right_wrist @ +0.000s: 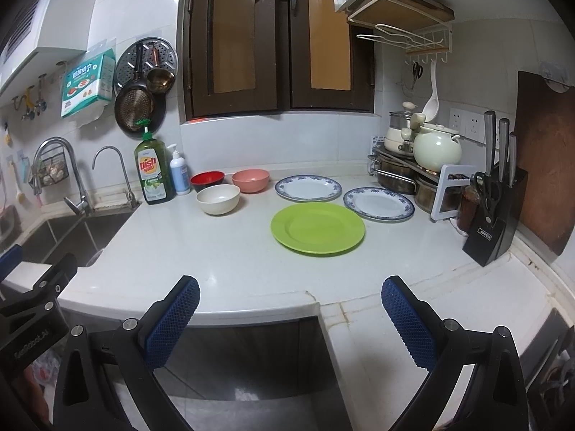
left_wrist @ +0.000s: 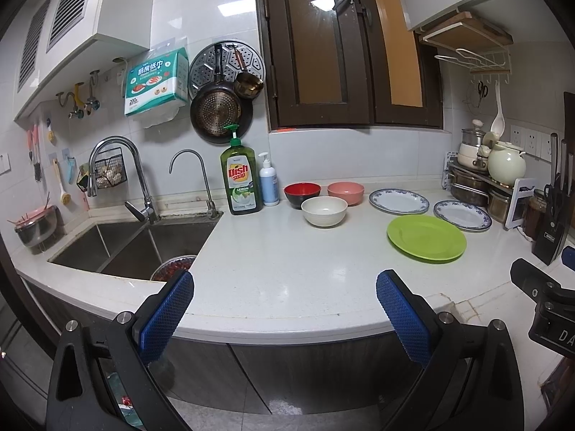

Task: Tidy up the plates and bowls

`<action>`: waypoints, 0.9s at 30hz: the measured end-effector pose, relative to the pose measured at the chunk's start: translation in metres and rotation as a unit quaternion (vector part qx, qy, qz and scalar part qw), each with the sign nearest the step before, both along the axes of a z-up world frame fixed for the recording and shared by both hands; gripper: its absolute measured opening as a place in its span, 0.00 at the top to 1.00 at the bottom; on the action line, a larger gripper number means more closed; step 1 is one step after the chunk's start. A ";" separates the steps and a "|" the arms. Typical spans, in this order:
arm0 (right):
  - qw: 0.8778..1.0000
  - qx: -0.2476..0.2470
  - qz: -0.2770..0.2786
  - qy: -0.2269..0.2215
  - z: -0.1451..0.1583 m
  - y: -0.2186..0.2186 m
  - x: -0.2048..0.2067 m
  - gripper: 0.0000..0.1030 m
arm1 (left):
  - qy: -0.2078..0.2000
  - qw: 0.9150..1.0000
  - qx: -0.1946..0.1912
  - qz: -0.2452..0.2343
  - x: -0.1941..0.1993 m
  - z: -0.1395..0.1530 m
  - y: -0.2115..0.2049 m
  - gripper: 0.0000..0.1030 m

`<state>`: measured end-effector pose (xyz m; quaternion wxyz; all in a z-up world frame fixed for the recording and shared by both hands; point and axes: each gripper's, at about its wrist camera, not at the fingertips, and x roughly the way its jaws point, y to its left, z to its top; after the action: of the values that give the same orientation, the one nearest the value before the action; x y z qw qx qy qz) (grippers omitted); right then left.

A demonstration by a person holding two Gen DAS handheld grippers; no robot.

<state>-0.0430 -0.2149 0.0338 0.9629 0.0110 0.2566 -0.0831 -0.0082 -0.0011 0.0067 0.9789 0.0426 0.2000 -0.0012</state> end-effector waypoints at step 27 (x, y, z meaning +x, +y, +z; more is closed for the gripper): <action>1.000 0.005 0.001 0.000 -0.001 -0.008 0.000 0.01 | 0.001 1.000 0.015 0.006 -0.001 0.000 -0.015 0.00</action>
<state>-0.0434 -0.2230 0.0329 0.9629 0.0152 0.2570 -0.0809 -0.0093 -0.0163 0.0072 0.9779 0.0563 0.2011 0.0073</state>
